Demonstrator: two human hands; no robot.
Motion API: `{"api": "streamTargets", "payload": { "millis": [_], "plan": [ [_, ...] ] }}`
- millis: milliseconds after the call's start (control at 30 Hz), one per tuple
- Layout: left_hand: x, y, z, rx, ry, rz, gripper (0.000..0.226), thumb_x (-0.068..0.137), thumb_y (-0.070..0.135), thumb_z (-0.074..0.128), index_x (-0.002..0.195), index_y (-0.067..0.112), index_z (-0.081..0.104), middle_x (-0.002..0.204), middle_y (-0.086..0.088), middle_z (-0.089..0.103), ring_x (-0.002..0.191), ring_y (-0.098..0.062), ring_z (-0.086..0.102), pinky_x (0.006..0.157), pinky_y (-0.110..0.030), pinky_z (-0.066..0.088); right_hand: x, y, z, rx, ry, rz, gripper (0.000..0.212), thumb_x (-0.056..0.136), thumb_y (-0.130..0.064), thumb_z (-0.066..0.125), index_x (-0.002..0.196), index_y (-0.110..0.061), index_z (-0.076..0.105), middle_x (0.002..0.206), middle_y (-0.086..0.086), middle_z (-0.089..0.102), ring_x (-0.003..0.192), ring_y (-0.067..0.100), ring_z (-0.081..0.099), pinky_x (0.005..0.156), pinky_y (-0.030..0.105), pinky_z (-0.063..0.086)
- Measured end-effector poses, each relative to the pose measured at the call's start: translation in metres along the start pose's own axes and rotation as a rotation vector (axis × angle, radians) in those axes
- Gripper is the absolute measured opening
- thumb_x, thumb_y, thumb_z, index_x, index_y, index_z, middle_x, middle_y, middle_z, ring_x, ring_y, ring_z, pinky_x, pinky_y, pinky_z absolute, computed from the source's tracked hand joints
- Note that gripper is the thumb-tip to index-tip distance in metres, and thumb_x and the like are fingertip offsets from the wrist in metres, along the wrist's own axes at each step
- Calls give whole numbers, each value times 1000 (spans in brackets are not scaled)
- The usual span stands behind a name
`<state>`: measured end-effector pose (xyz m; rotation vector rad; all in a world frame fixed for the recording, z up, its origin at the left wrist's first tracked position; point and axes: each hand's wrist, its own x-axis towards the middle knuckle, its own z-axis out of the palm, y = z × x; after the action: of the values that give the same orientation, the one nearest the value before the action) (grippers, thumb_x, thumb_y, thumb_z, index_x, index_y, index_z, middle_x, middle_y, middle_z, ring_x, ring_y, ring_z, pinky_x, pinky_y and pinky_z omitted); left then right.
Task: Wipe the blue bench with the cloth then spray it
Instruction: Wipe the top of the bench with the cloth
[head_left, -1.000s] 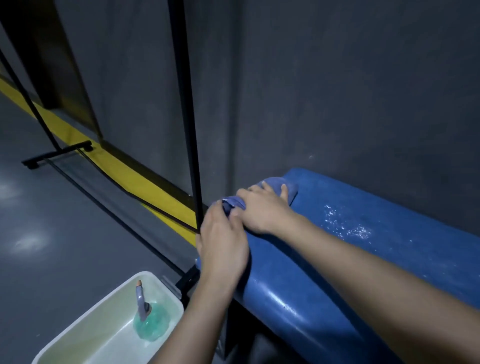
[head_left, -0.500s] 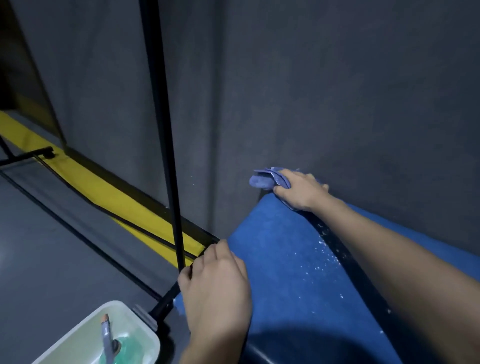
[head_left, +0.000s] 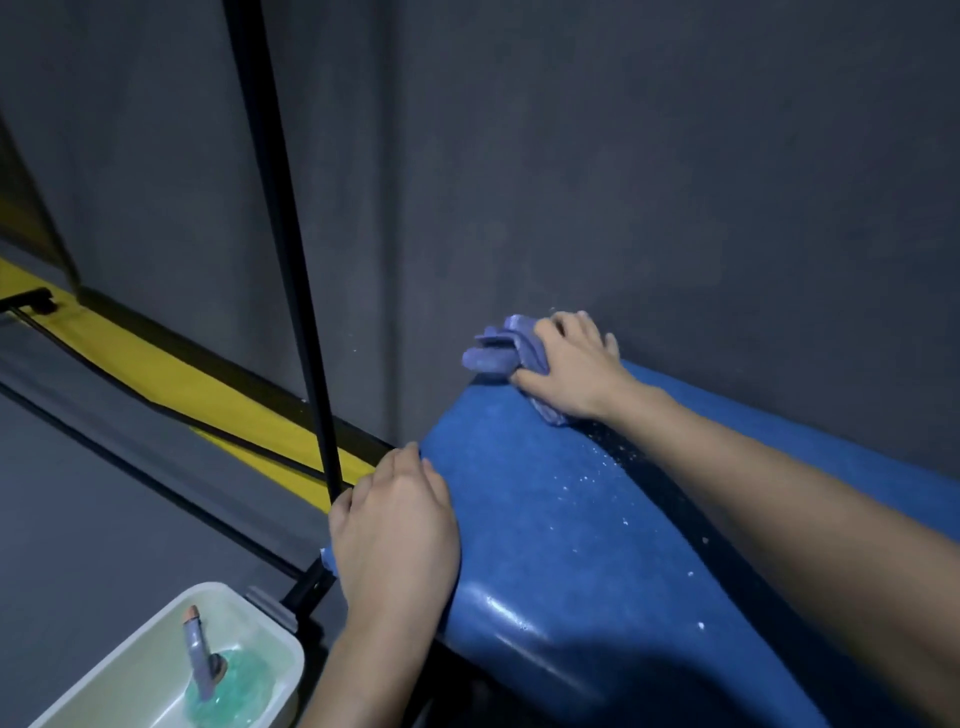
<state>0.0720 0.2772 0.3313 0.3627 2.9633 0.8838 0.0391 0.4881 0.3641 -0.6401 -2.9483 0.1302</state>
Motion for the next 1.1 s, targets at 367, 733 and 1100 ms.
{"api": "streamTargets", "payload": {
  "millis": [367,733,1100],
  "plan": [
    [1,3,6,-26,93,-22,33,97,18,31,113,14,60,111,-9,68,104,-30,58,99,-36,33,-48,-9,6,104,-50,-34,25,86,-35,43,109,-30,52,128,7,51,126,36,41,105,56,27],
    [-8,16,12,-11,123,264,32,99,21,35,121,20,58,149,3,43,144,-17,27,116,-39,-4,-82,33,0,27,31,166,44,90,-26,44,134,-22,39,143,8,40,133,32,37,106,56,30],
    [-16,26,25,-62,26,410,36,102,23,29,127,21,55,150,6,41,145,-12,25,118,-28,9,-102,112,-16,39,87,642,40,91,-38,42,129,-26,44,139,11,45,129,38,38,106,59,26]
  ]
}}
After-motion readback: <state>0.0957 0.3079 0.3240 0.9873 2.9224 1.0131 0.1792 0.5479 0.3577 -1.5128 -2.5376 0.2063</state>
